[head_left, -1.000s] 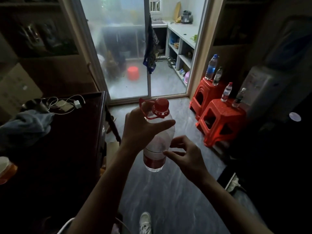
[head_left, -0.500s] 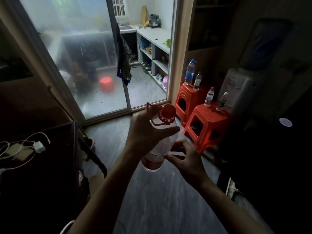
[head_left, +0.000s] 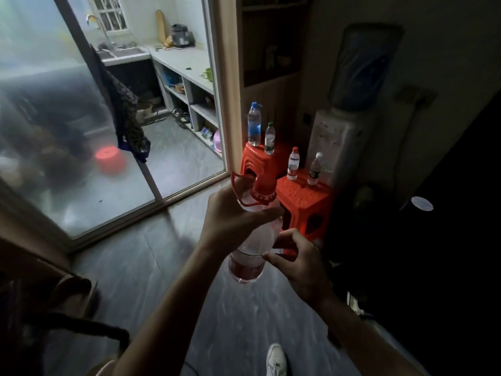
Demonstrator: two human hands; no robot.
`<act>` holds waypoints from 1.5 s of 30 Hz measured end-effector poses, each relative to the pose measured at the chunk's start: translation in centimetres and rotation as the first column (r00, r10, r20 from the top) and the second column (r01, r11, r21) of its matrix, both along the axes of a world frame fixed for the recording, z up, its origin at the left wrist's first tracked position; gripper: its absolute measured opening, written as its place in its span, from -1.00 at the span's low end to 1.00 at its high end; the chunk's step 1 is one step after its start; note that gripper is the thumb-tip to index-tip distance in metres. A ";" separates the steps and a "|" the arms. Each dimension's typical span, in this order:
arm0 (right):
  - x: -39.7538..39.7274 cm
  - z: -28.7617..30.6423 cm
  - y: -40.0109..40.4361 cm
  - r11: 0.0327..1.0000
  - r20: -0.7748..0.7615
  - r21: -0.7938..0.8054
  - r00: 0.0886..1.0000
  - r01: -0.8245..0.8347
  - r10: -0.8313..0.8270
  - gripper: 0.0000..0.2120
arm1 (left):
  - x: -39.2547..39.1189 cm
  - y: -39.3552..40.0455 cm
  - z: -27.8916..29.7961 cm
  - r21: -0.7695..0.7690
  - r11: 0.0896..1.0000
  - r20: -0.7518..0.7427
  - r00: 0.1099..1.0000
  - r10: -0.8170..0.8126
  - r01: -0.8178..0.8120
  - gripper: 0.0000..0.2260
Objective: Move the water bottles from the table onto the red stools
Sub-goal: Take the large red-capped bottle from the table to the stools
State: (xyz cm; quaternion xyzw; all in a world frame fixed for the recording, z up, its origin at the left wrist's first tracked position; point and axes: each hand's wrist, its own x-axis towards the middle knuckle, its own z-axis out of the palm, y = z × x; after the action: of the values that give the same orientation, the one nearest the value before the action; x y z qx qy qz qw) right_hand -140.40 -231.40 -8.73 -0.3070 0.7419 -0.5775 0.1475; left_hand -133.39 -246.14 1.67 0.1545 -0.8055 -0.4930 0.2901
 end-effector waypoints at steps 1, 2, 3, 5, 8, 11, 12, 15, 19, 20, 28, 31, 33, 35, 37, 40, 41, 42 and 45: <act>-1.8 0.1 -0.3 1.000 -0.001 -0.008 1.000 0.010 -0.011 -0.73 | -2.0 -0.4 0.1 0.004 1.000 0.006 1.000 -0.012 0.012 -0.55; -3.7 0.2 -0.5 1.000 0.003 -0.013 1.000 0.022 -0.022 -0.73 | -4.0 -0.8 0.3 0.005 1.000 0.014 1.000 -0.028 0.028 -0.55; -5.6 0.3 -0.8 0.999 0.008 -0.016 1.000 0.030 -0.030 -0.73 | -6.1 -1.2 0.4 0.006 0.999 0.018 0.999 -0.042 0.041 -0.56; -9.2 0.4 -1.5 0.999 0.020 -0.018 0.999 0.046 -0.045 -0.73 | -9.9 -2.0 0.6 0.018 0.998 0.017 0.998 -0.057 0.057 -0.56; -14.3 0.4 -2.8 0.997 0.030 -0.030 0.997 0.071 -0.071 -0.74 | -15.0 -3.1 0.6 0.008 0.998 0.009 0.998 -0.058 0.058 -0.56; -18.1 0.3 -4.1 0.996 0.014 -0.026 0.996 0.089 -0.089 -0.75 | -18.7 -4.2 0.4 0.015 0.999 0.008 0.999 -0.047 0.047 -0.56; -19.1 0.2 -4.5 0.995 0.011 -0.028 0.995 0.098 -0.098 -0.75 | -19.8 -4.6 0.4 0.011 0.999 0.014 0.999 -0.051 0.051 -0.56; -22.2 0.0 -6.0 0.992 0.030 -0.047 0.993 0.114 -0.113 -0.76 | -23.3 -6.0 0.4 0.012 0.997 0.024 0.997 -0.071 0.071 -0.56; -26.4 -0.9 -7.8 0.991 0.047 -0.037 0.991 0.126 -0.125 -0.75 | -28.0 -8.1 -0.3 0.002 0.995 0.045 0.994 -0.104 0.104 -0.55; -27.3 -1.2 -8.3 0.990 0.049 -0.028 0.990 0.137 -0.136 -0.75 | -29.2 -8.7 -0.7 0.003 0.994 0.052 0.992 -0.113 0.113 -0.56; -37.1 -4.1 -14.1 0.957 0.114 0.056 0.951 0.284 -0.288 -0.74 | -41.1 -15.7 -4.4 0.129 0.971 0.114 0.969 -0.217 0.203 -0.58; -40.3 -4.6 -16.1 0.936 0.122 0.105 0.930 0.336 -0.347 -0.72 | -45.6 -18.0 -5.2 0.149 0.955 0.145 0.950 -0.278 0.257 -0.58; -43.0 -5.1 -17.3 0.916 0.136 0.131 0.908 0.380 -0.396 -0.73 | -49.0 -19.3 -5.8 0.166 0.939 0.151 0.933 -0.325 0.300 -0.56; -45.5 -5.5 -18.4 0.899 0.148 0.151 0.889 0.412 -0.433 -0.73 | -52.2 -20.3 -6.4 0.163 0.929 0.159 0.920 -0.358 0.333 -0.55; -47.5 -6.2 -18.9 0.882 0.188 0.179 0.864 0.436 -0.466 -0.72 | -54.9 -20.8 -7.4 0.130 0.919 0.187 0.901 -0.392 0.373 -0.56; -49.6 -8.0 -19.1 0.855 0.228 0.242 0.830 0.459 -0.510 -0.71 | -57.8 -20.9 -9.7 0.114 0.899 0.207 0.875 -0.438 0.423 -0.55; -50.3 -8.8 -18.9 0.845 0.240 0.264 0.817 0.465 -0.524 -0.71 | -58.6 -20.8 -10.7 0.117 0.894 0.215 0.868 -0.448 0.433 -0.55; -50.9 -9.6 -18.8 0.834 0.244 0.284 0.806 0.472 -0.539 -0.71 | -59.4 -20.8 -11.7 0.127 0.889 0.226 0.860 -0.458 0.440 -0.54; -52.6 -12.5 -18.3 0.800 0.249 0.353 0.775 0.486 -0.581 -0.72 | -61.6 -20.4 -15.3 0.169 0.880 0.266 0.839 -0.474 0.443 -0.55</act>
State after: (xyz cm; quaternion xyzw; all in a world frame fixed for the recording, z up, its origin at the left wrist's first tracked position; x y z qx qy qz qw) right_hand -192.96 -249.72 -21.27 0.0470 0.8320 -0.5337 0.1440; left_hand -195.00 -266.52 -13.66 0.0444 -0.8277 -0.5586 0.0301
